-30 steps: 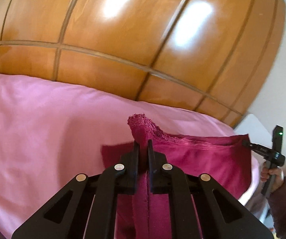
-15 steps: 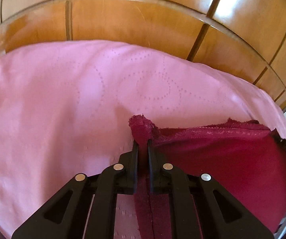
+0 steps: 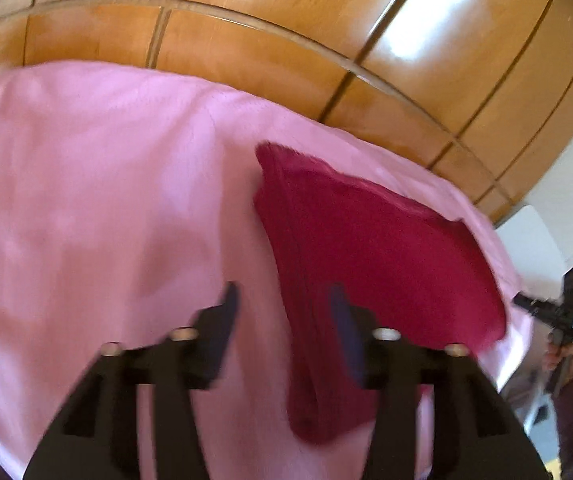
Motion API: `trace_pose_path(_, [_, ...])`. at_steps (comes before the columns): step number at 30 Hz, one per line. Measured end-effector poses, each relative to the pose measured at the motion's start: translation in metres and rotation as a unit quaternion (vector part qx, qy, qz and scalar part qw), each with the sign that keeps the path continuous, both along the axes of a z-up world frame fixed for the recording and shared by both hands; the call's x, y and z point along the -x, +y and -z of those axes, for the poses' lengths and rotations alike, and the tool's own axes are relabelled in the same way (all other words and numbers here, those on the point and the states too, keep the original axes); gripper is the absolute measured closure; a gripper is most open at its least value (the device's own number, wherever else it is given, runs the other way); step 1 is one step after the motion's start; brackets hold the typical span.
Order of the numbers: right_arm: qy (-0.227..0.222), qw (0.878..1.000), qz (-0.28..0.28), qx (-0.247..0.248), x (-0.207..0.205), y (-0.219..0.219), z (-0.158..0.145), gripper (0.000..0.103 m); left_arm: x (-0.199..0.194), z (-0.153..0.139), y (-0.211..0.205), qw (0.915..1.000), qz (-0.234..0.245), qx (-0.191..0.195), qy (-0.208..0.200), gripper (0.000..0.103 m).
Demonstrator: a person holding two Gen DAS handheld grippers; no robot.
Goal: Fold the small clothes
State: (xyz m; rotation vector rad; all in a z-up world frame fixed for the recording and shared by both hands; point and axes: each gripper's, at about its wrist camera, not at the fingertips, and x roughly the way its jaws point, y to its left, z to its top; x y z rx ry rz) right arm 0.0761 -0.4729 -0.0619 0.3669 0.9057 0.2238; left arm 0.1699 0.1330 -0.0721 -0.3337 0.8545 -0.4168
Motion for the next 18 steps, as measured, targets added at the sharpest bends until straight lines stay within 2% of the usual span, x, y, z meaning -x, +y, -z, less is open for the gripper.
trace_pose_path(3, [0.018,1.000,-0.023,0.007,0.023,0.008,0.018,0.068,0.026,0.008,-0.010,0.9995,0.028,0.006,0.009,0.052])
trace_pose_path(8, [0.027,0.998,-0.039,0.033,0.025,0.025,0.036,0.072,0.043,0.021,-0.039,0.9964,0.070,-0.047,0.006,0.052])
trace_pose_path(10, [0.025,0.998,-0.047,0.030,0.021,0.030,0.038,0.082,0.042,0.025,-0.044,0.9957,0.067,-0.064,0.002,0.054])
trace_pose_path(11, [0.025,0.998,-0.051,0.035,0.020,0.032,0.038,0.091,0.041,0.028,-0.045,0.9953,0.069,-0.069,0.007,0.060])
trace_pose_path(12, [0.025,0.997,-0.053,0.051,0.020,0.034,0.036,0.095,0.039,0.028,-0.045,0.9950,0.071,-0.069,0.013,0.078])
trace_pose_path(13, [0.026,0.996,-0.057,0.064,0.020,0.037,0.034,0.095,0.038,0.027,-0.044,0.9949,0.071,-0.070,0.012,0.084])
trace_pose_path(15, [0.013,0.994,-0.066,0.087,0.029,0.037,0.021,0.097,0.040,0.021,-0.042,0.9931,0.076,-0.089,-0.005,0.091])
trace_pose_path(18, [0.001,0.993,-0.063,0.097,0.039,0.033,0.010,0.098,0.042,0.017,-0.039,0.9893,0.088,-0.115,-0.015,0.094])
